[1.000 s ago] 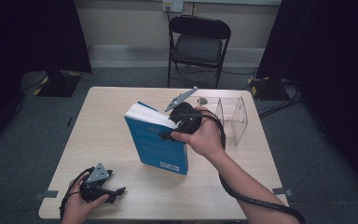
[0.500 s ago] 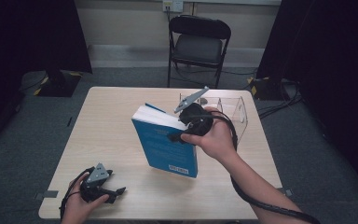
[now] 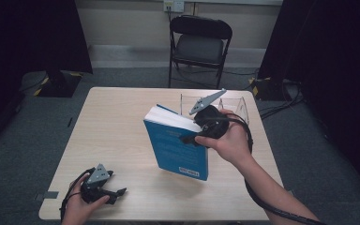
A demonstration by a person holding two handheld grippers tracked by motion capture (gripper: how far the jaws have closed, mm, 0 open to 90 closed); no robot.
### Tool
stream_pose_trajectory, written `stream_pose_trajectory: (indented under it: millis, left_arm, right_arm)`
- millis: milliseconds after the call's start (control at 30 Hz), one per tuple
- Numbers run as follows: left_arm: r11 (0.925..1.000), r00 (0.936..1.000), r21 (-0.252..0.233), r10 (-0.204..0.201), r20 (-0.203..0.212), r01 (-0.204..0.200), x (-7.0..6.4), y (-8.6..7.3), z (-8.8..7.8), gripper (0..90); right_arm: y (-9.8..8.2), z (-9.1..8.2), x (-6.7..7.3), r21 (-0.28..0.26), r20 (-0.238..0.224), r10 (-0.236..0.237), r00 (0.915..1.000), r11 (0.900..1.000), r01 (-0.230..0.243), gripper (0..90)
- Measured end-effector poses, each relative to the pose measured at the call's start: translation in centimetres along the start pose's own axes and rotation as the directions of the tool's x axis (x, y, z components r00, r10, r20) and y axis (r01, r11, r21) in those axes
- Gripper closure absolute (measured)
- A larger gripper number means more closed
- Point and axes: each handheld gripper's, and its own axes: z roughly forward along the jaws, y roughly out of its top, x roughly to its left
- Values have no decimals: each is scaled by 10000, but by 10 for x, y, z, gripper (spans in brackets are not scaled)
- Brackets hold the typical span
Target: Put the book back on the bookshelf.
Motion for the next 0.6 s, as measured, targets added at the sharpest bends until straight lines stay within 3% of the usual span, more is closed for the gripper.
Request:
stream_pose_trajectory:
  millis: [333, 600]
  left_arm:
    - [10000, 10000, 3, 0, -1, 0, 0, 0, 0, 138]
    - [10000, 10000, -2, -2, -3, 2, 0, 0, 0, 138]
  right_arm:
    - [-9, -15, -1, 196, 69, 39, 10000, 9998, -41, 626]
    - [-19, -27, -6, 30, 18, 294, 9996, 9996, -294, 626]
